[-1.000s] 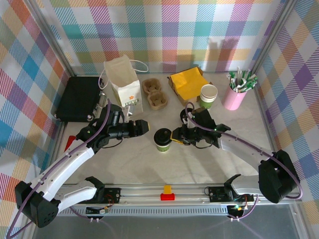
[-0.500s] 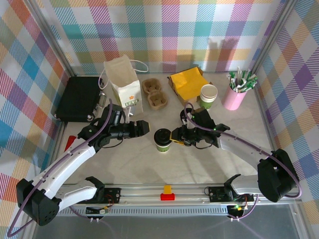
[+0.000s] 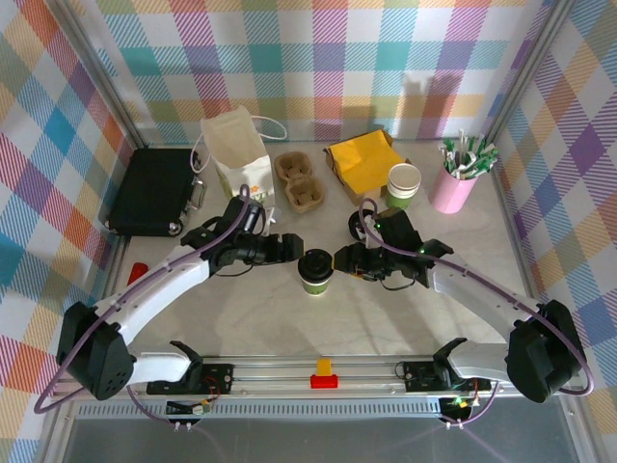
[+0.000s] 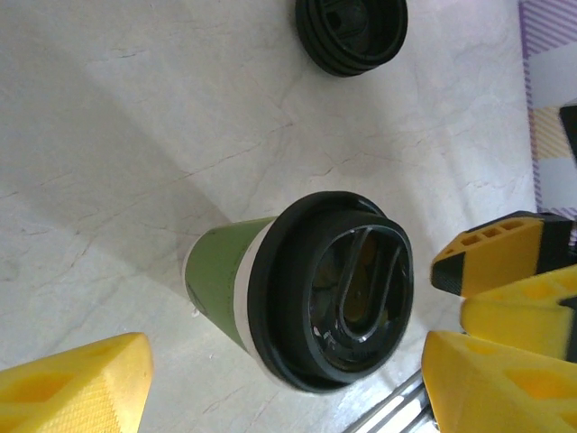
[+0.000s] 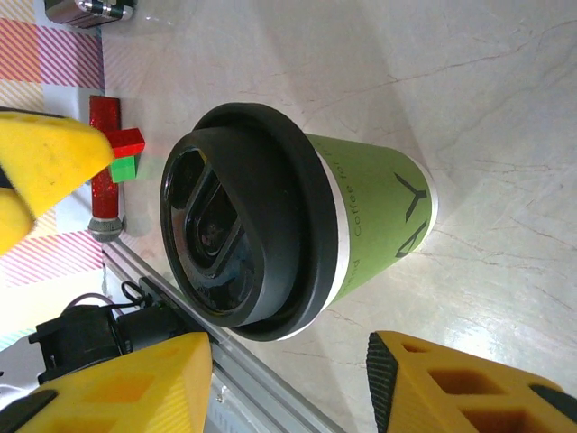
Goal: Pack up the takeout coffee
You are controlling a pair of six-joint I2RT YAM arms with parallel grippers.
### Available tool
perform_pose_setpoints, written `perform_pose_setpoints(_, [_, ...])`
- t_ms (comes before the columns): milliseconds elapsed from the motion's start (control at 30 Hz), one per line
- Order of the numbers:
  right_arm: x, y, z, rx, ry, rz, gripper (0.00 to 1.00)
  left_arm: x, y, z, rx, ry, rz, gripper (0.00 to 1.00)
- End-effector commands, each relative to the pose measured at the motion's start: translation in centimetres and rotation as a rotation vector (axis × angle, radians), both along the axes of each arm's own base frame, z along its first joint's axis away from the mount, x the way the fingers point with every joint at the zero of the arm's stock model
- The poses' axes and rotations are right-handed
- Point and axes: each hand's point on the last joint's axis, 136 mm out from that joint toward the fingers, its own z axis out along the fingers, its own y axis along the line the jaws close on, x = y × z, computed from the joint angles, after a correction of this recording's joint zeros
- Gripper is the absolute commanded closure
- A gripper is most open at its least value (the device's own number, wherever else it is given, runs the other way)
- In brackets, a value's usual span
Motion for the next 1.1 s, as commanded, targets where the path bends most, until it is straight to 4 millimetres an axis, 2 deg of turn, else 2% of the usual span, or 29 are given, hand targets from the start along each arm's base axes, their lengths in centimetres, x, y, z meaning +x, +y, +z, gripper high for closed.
perform_pose_setpoints(0, [1.6,0.2,1.2,0.002,-0.064,-0.01,0.49,0.9,-1.3,0.4,0.006,-0.041,-0.034,0.23])
perform_pose_setpoints(100, [2.0,0.6,1.3,0.019,-0.073,-0.015,0.49,1.0,-1.7,-0.8,0.03,-0.022,-0.035,0.24])
perform_pose_setpoints(300, [2.5,1.0,0.8,0.023,-0.062,-0.011,0.49,1.0,-2.1,-1.9,0.049,-0.004,-0.046,0.26])
perform_pose_setpoints(567, [2.4,1.6,0.0,0.031,-0.031,0.004,0.5,0.6,-1.2,-3.8,0.107,0.019,-0.021,0.28])
perform_pose_setpoints(1067, [1.1,2.6,-0.3,0.008,-0.03,0.05,0.49,-1.0,0.1,-4.0,0.142,0.033,-0.019,0.31])
